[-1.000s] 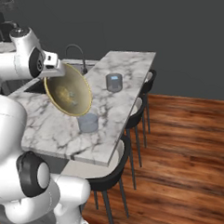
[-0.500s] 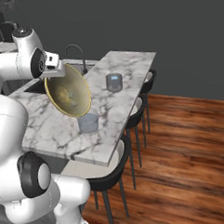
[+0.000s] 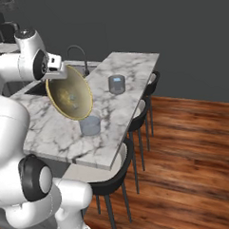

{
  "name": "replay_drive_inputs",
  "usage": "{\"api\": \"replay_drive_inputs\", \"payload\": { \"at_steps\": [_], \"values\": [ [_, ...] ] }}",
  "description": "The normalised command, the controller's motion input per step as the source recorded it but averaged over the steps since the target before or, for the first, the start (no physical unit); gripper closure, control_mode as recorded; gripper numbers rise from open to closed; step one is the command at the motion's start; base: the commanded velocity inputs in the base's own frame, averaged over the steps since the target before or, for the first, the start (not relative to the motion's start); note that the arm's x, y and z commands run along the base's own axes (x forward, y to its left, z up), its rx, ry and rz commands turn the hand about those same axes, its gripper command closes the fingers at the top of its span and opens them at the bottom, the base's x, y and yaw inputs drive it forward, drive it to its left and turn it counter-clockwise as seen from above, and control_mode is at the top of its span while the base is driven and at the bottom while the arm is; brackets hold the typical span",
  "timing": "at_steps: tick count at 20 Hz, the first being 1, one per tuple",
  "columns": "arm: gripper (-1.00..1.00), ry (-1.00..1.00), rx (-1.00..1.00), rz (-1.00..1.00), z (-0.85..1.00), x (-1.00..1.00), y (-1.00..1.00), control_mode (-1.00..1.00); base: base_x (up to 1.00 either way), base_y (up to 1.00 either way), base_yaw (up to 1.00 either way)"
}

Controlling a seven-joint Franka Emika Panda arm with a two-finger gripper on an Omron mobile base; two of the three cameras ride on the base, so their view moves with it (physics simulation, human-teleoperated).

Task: There are four ice cubes in the ice bowl. Place two ice cubes in each glass of water.

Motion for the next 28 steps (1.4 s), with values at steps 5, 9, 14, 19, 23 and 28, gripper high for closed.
{"api": "replay_drive_inputs", "payload": {
  "at_steps": [5, 9, 14, 19, 23, 28],
  "values": [
    [1.0, 0.0, 0.02, 0.03, 0.07, 0.02, 0.0, -1.0, 0.0, 0.0, 0.0],
    [1.0, 0.0, 0.02, 0.04, 0.09, 0.0, 0.0, -1.0, 0.0, 0.0, 0.0],
    [1.0, 0.0, 0.01, 0.04, 0.02, 0.0, -0.06, -1.0, 0.0, 0.0, 0.0],
    [1.0, 0.0, 0.01, 0.03, 0.01, 0.0, -0.15, -1.0, 0.0, 0.0, 0.0],
    [1.0, 0.0, 0.02, 0.01, 0.02, 0.0, -0.14, -1.0, 0.0, 0.0, 0.0],
    [1.0, 0.0, 0.04, 0.0, 0.09, 0.0, -0.02, -1.0, 0.0, 0.0, 0.0]
  ]
}}
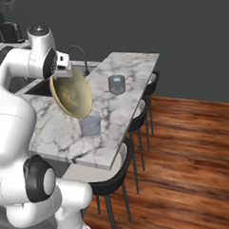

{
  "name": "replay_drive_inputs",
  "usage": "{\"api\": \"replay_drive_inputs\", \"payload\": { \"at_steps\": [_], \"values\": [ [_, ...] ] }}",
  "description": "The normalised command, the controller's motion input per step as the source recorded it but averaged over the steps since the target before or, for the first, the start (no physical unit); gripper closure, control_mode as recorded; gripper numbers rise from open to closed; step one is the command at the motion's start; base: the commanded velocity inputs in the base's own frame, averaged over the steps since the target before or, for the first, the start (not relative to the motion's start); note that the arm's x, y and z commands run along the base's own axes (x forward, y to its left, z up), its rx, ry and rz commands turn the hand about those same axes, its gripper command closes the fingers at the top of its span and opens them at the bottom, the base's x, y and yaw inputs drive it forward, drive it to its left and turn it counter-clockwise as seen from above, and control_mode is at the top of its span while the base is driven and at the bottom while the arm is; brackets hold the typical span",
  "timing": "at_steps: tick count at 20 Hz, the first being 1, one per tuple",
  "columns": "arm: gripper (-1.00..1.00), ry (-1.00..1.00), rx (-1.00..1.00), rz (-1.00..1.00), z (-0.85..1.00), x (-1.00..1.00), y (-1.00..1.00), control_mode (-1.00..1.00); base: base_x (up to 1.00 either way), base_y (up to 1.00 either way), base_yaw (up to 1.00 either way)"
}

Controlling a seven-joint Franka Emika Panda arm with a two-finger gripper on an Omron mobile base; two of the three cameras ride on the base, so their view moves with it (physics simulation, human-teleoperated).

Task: There are four ice cubes in the ice bowl. Place two ice cubes in each glass of water.

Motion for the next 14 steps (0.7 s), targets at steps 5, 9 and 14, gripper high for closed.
{"api": "replay_drive_inputs", "payload": {
  "at_steps": [5, 9, 14],
  "values": [
    [1.0, 0.0, 0.04, 0.0, 0.09, 0.0, 0.0, -1.0, 0.0, 0.0, 0.0],
    [1.0, 0.0, 0.03, 0.0, 0.01, 0.0, -0.07, -1.0, 0.0, 0.0, 0.0],
    [1.0, 0.0, 0.03, 0.0, 0.0, 0.0, -0.08, -1.0, 0.0, 0.0, 0.0]
  ]
}}
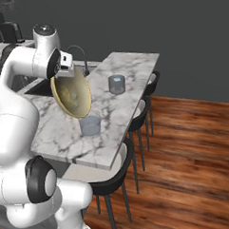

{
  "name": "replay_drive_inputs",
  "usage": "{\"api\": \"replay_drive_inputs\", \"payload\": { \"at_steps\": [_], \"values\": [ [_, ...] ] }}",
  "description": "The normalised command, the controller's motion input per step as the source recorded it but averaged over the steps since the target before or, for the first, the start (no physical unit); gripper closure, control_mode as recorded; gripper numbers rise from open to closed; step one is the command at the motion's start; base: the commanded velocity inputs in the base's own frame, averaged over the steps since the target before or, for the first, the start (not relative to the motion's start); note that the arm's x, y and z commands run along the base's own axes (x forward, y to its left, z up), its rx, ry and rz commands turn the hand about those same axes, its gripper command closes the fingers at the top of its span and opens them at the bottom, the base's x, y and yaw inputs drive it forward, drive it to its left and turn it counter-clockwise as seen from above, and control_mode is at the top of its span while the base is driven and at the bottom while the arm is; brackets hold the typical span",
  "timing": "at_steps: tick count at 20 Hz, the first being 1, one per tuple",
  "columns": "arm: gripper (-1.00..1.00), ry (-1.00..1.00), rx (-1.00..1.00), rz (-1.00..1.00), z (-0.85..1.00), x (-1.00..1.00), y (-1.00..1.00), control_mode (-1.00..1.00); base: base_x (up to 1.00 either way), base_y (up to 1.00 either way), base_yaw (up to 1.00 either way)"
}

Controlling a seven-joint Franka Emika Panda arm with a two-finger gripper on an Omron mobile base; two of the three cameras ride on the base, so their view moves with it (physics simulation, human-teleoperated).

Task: There are four ice cubes in the ice bowl. Place two ice cubes in each glass of water.

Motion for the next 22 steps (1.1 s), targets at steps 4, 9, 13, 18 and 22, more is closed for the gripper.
{"api": "replay_drive_inputs", "payload": {
  "at_steps": [4, 9, 13, 18, 22],
  "values": [
    [1.0, 0.0, 0.06, 0.0, 0.01, 0.0, -0.05, -1.0, 0.0, 0.0, 0.0],
    [1.0, 0.0, 0.05, 0.0, 0.01, -0.04, 0.0, -1.0, 0.0, 0.0, 0.0],
    [1.0, 0.0, 0.04, 0.0, 0.0, -0.01, -0.02, -1.0, 0.0, 0.0, 0.0],
    [1.0, 0.0, 0.01, 0.0, 0.0, 0.0, -0.05, -1.0, 0.0, 0.0, 0.0],
    [1.0, 0.0, 0.0, 0.0, 0.0, 0.0, -0.04, -1.0, 0.0, 0.0, 0.0]
  ]
}}
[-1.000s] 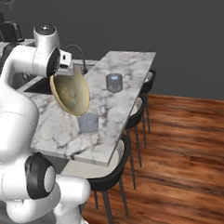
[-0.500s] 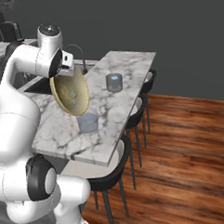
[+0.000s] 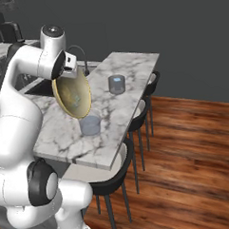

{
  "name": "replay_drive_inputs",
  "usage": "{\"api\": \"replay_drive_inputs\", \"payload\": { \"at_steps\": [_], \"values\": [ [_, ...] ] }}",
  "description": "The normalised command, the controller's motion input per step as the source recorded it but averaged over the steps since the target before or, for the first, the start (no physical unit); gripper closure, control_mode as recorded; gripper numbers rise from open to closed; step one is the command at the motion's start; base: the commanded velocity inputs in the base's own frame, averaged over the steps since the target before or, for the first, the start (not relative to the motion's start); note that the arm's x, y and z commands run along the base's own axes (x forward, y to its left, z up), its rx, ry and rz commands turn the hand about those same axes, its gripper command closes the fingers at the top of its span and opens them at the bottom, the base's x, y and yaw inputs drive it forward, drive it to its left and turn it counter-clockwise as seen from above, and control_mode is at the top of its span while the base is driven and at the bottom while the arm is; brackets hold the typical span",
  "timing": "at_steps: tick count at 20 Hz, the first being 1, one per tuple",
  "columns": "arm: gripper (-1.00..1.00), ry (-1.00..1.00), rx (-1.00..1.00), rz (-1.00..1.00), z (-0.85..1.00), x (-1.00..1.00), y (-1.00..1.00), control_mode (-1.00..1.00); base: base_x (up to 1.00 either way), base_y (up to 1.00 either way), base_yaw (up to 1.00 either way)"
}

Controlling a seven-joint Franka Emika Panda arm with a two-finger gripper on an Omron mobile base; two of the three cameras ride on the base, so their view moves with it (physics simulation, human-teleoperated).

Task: There are four ice cubes in the ice bowl. Place two ice cubes in each glass of water.

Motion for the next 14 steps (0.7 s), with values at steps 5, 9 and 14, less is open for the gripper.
{"api": "replay_drive_inputs", "payload": {
  "at_steps": [5, 9, 14],
  "values": [
    [1.0, 0.0, 0.0, 0.0, 0.0, 0.0, 0.0, -1.0, 0.0, 0.0, 0.0],
    [1.0, 0.0, 0.01, 0.0, 0.0, -0.05, 0.0, -1.0, 0.0, 0.0, 0.0],
    [1.0, 0.0, 0.04, 0.0, 0.0, -0.06, 0.0, -1.0, 0.0, 0.0, 0.0]
  ]
}}
